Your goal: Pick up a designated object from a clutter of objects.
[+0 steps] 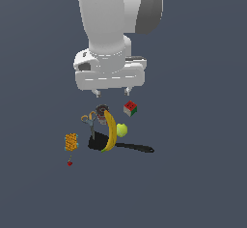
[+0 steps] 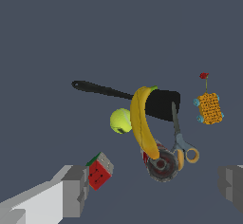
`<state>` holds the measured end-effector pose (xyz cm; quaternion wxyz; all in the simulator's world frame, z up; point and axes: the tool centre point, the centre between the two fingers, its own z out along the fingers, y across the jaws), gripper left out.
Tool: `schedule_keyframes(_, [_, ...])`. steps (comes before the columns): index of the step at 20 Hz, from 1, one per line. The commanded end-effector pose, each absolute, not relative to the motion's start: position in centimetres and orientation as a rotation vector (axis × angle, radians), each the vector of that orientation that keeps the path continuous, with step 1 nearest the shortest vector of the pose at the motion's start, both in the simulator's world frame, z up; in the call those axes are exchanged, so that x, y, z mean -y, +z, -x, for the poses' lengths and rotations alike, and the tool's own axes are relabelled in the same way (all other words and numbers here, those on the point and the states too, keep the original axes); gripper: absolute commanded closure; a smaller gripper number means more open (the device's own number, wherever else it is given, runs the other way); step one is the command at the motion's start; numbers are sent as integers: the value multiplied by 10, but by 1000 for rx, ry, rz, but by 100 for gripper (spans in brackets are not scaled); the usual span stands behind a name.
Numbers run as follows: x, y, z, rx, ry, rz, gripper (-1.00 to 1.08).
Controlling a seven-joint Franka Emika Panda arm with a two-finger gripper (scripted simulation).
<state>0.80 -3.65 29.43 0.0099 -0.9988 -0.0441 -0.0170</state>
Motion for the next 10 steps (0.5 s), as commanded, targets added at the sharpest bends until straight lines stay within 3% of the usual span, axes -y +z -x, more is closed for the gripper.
schedule_keyframes(1, [36, 279, -11, 235, -49, 3118, -92])
schedule_keyframes(10, [31, 219, -19, 632, -31, 3078, -92])
